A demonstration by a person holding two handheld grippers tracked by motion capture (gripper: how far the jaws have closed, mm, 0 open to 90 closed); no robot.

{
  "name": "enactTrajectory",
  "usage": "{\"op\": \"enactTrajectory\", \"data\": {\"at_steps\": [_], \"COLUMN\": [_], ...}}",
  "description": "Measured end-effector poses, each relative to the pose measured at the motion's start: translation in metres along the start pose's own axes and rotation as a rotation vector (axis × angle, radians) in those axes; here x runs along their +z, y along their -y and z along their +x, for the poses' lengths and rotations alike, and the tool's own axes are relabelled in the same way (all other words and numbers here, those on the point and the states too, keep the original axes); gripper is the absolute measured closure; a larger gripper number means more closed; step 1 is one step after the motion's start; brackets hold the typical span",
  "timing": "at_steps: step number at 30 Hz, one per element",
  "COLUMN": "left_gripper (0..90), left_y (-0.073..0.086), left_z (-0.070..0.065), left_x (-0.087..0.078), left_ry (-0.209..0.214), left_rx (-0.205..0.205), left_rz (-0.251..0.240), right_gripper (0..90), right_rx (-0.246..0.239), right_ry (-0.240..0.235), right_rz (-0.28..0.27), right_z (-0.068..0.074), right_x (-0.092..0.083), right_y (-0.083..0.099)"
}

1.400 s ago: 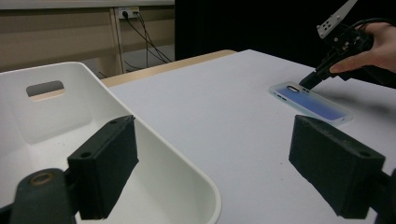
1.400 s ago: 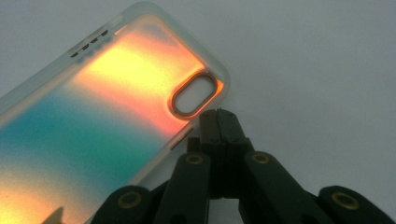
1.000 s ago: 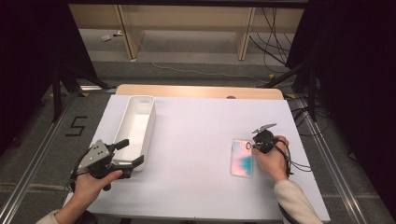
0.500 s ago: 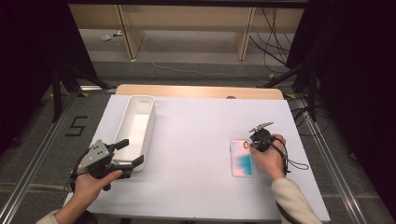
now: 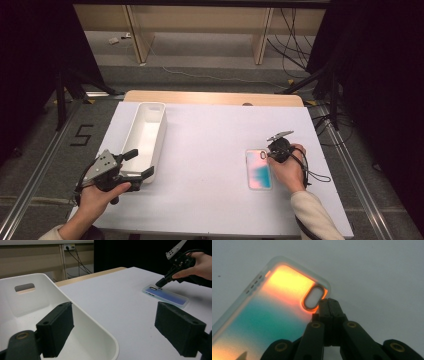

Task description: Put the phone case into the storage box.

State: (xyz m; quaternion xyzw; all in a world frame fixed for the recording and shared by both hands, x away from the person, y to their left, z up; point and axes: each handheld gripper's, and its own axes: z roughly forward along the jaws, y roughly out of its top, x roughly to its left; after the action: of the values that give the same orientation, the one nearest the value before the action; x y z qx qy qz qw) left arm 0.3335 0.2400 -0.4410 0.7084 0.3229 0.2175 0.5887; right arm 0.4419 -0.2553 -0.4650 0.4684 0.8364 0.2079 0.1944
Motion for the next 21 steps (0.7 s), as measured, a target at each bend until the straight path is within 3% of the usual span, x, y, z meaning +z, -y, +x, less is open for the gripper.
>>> {"op": "enactTrajectory", "data": {"at_steps": [2, 3, 7, 8, 9, 10, 12, 13, 15, 17, 18, 21], "left_gripper": [14.6, 14.6, 14.6, 14.6, 14.6, 14.6, 14.6, 14.6, 14.6, 14.6, 14.6, 14.5], "left_y": [0.000, 0.000, 0.000, 0.000, 0.000, 0.000, 0.001, 0.001, 0.000, -0.001, -0.001, -0.001], "left_z": [0.000, 0.000, 0.002, 0.002, 0.002, 0.002, 0.002, 0.003, 0.003, 0.002, 0.001, 0.000], "left_x": [0.000, 0.000, 0.000, 0.000, -0.001, -0.001, 0.000, 0.000, 0.000, 0.001, 0.002, 0.003], "left_ry": [-0.002, -0.003, 0.002, 0.002, -0.003, -0.004, -0.006, -0.005, -0.008, -0.009, -0.009, -0.003], "left_rx": [-0.004, -0.003, 0.003, 0.001, -0.001, -0.003, -0.011, -0.011, -0.007, -0.001, -0.002, 0.009], "left_rz": [-0.001, -0.001, -0.007, -0.007, -0.002, -0.001, -0.002, -0.003, -0.004, 0.000, 0.001, -0.003], "right_gripper": [90.0, 89.1, 78.5, 71.3, 71.3, 63.9, 59.2, 54.8, 49.0, 44.8, 42.4, 39.7], "right_rx": [0.004, 0.033, 0.037, 0.065, 0.065, 0.049, 0.049, 0.024, 0.033, -0.001, 0.015, -0.010], "right_ry": [0.000, 0.003, 0.001, -0.012, -0.012, -0.022, -0.022, -0.032, -0.047, -0.042, -0.052, -0.072], "right_rz": [-0.019, -0.024, -0.062, -0.087, -0.087, -0.105, -0.118, -0.148, -0.145, -0.168, -0.156, -0.170], "right_z": [0.000, 0.003, 0.001, 0.002, 0.002, 0.001, 0.001, -0.001, 0.000, 0.001, 0.004, 0.010], "right_x": [-0.003, -0.005, -0.014, -0.021, -0.021, -0.027, -0.030, -0.035, -0.041, -0.045, -0.049, -0.052], "right_y": [0.000, 0.000, 0.002, 0.005, 0.005, 0.008, 0.009, 0.012, 0.013, 0.015, 0.016, 0.022]}}
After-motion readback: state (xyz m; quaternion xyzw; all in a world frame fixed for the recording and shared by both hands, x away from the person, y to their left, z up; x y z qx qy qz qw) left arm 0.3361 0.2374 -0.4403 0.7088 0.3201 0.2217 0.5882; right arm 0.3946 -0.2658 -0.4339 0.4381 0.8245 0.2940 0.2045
